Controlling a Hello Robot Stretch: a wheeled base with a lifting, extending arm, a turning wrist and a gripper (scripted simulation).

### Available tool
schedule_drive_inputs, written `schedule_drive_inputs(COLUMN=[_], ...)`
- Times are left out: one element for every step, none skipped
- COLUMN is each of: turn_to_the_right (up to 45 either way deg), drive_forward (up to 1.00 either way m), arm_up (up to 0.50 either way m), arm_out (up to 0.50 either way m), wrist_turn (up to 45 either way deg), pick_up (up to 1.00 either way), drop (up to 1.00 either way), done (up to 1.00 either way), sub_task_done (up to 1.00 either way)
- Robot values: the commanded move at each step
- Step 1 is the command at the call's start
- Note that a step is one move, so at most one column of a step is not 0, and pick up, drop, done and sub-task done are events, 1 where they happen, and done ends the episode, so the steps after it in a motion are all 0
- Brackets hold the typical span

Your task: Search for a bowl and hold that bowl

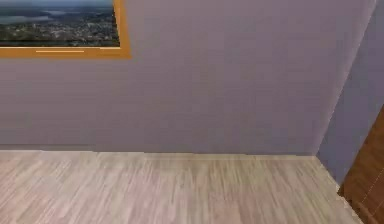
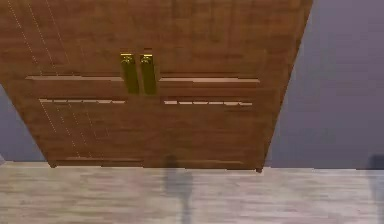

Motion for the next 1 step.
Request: schedule_drive_inputs(turn_to_the_right=[-45.0], drive_forward=[0.00], arm_up=[0.00], arm_out=[0.00], wrist_turn=[0.0], pick_up=[0.00], drop=[0.00], done=[0.00], sub_task_done=[0.00])
